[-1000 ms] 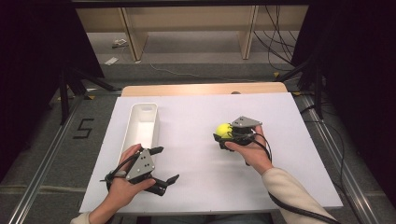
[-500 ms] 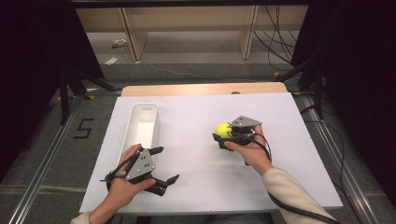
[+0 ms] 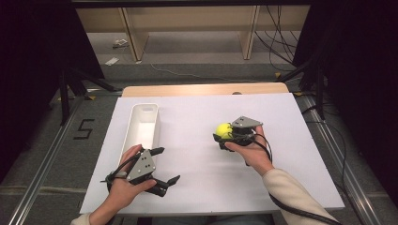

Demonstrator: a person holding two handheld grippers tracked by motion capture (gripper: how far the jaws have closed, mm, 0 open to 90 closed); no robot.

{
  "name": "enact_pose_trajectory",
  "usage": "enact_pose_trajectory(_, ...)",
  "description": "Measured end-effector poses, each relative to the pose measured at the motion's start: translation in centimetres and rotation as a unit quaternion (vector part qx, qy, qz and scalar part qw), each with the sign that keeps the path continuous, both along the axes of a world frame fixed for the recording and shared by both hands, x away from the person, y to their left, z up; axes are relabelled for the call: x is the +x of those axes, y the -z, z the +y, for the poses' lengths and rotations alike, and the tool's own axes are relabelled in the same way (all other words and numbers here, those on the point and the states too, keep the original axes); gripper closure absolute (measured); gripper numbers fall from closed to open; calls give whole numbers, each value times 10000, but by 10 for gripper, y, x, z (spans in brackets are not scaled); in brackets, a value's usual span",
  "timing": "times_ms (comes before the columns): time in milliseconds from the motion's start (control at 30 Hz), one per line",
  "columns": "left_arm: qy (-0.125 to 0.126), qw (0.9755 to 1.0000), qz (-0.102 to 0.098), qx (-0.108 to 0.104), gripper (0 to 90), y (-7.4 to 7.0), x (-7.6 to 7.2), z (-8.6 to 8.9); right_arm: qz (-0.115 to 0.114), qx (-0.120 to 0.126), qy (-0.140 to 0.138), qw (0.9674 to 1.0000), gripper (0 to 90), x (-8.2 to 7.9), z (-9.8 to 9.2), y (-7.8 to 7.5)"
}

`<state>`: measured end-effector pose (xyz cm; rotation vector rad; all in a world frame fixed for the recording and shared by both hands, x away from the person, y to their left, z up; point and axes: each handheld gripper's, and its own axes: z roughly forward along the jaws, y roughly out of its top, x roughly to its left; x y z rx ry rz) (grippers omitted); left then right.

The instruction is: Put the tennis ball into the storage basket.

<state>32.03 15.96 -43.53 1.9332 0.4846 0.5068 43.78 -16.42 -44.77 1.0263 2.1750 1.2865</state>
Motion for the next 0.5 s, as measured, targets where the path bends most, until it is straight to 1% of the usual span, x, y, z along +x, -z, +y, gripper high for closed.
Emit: enact_pose_trajectory(500, -1, 10000, -3, 2, 0, 0, 0, 0, -24, 25, -1, 10000, 263, -1, 1, -2)
